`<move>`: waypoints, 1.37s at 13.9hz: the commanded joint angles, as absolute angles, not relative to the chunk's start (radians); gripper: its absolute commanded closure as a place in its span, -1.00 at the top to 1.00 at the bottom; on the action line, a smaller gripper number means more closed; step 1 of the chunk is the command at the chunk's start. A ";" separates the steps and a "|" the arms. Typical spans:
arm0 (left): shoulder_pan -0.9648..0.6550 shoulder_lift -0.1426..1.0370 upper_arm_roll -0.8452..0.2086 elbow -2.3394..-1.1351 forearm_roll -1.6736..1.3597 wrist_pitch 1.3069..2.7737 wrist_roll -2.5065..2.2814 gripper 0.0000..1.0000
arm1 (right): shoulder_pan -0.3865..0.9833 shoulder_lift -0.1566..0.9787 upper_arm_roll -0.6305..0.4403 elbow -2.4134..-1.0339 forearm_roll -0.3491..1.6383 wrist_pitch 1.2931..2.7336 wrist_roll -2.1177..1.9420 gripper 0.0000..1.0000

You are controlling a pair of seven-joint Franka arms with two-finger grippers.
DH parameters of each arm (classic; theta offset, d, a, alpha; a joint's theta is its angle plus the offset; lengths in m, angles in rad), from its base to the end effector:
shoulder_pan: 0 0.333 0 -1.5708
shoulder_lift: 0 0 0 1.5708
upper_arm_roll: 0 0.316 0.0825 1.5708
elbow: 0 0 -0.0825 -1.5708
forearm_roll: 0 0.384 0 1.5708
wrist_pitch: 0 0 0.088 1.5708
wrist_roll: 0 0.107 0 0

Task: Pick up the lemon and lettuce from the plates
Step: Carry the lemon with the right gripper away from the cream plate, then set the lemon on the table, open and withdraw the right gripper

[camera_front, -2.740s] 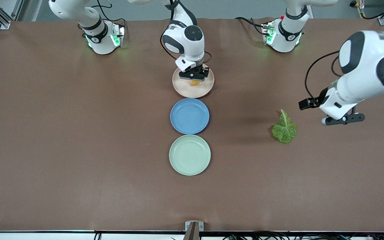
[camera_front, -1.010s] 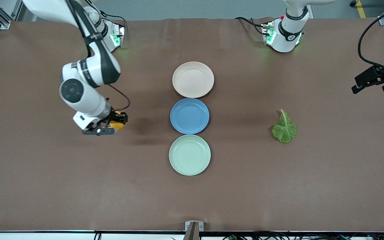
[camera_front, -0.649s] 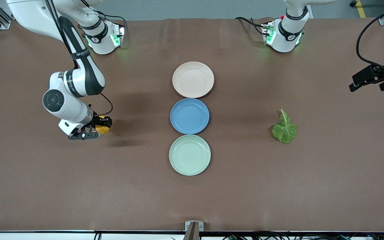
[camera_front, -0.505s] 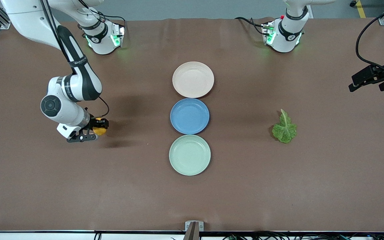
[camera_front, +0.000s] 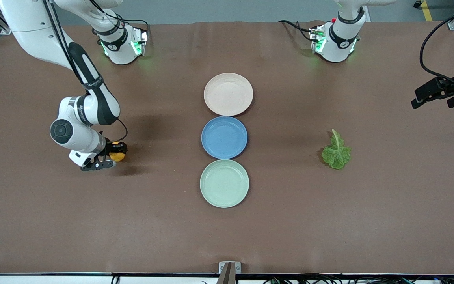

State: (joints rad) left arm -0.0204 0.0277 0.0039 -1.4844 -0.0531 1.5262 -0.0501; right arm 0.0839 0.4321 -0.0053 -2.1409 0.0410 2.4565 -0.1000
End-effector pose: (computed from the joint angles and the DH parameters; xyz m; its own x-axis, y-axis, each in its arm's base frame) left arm 0.5590 -0.0151 0.6459 0.9994 0.0312 0.0115 0.0305 -0.9981 0.0535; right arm 0.5568 0.0438 0.1897 0.9827 0.1460 -0.1139 0.1433 -0.9892 -0.0314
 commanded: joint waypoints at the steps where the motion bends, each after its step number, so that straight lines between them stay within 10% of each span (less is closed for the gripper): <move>1: -0.014 0.034 -0.005 -1.462 -0.051 1.508 -0.044 1.00 | 0.061 0.430 0.017 -2.161 0.041 2.461 -0.115 1.00; 19: -0.014 0.031 -0.006 -1.459 -0.051 1.509 -0.041 1.00 | -0.023 0.279 -0.040 -1.399 0.003 1.447 -0.095 1.00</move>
